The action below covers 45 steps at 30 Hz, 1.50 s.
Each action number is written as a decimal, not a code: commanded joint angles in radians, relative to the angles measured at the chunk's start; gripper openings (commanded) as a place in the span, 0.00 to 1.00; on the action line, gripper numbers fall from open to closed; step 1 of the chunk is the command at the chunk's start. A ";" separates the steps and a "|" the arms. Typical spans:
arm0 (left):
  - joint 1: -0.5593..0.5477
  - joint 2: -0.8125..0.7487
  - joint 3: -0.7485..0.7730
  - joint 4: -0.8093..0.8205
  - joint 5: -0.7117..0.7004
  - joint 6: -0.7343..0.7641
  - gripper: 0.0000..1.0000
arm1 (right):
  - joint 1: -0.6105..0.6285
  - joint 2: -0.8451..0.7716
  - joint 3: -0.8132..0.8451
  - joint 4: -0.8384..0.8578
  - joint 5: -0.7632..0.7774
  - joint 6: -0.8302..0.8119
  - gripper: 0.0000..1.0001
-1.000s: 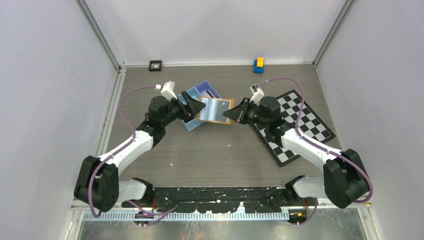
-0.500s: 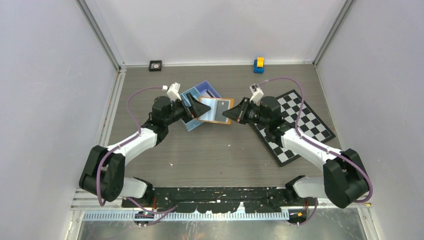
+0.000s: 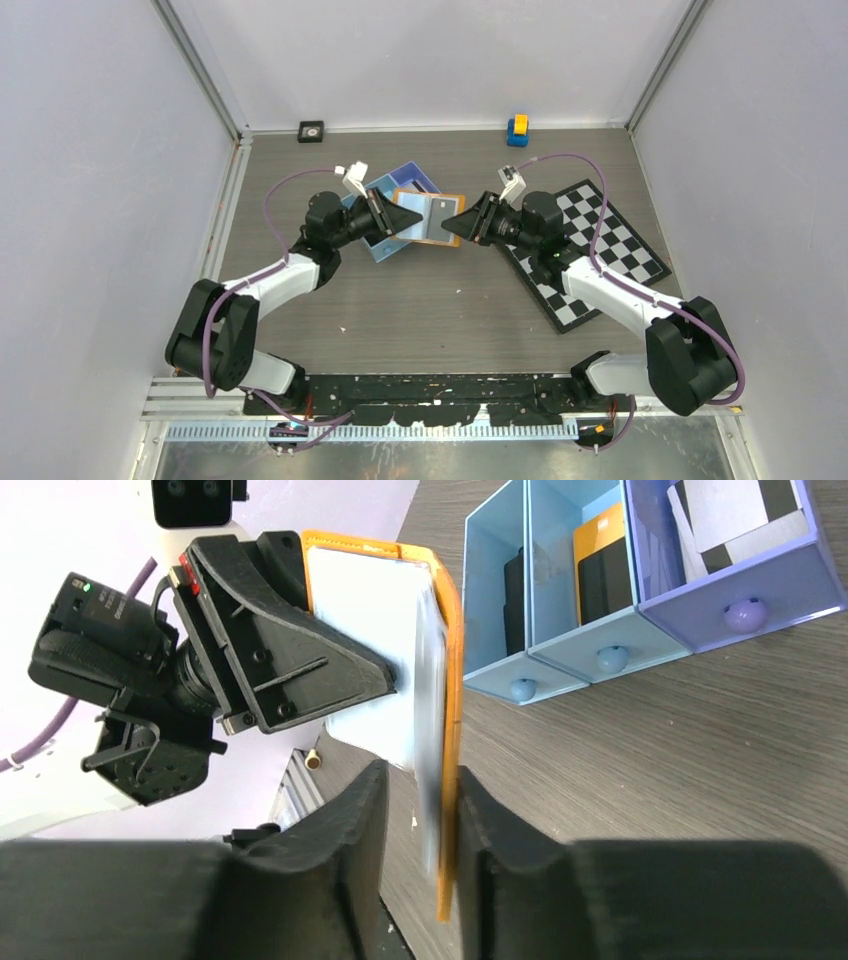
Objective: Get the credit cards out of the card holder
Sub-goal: Remove the credit card from the card holder.
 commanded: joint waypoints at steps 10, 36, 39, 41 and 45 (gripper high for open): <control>0.016 -0.177 -0.062 -0.015 -0.143 0.066 0.03 | 0.004 -0.049 0.005 0.015 0.082 -0.031 0.29; 0.016 -0.111 -0.034 0.000 -0.087 0.037 0.00 | 0.004 -0.027 0.003 0.092 -0.002 -0.004 0.06; 0.016 -0.109 -0.029 -0.001 -0.081 0.037 0.00 | 0.004 -0.031 0.003 0.097 -0.007 -0.003 0.01; 0.016 -0.105 -0.030 0.007 -0.075 0.033 0.00 | 0.004 -0.029 0.002 0.098 -0.008 -0.001 0.01; 0.016 -0.093 -0.019 0.040 -0.030 0.022 0.00 | 0.004 -0.012 0.022 0.056 -0.003 -0.010 0.07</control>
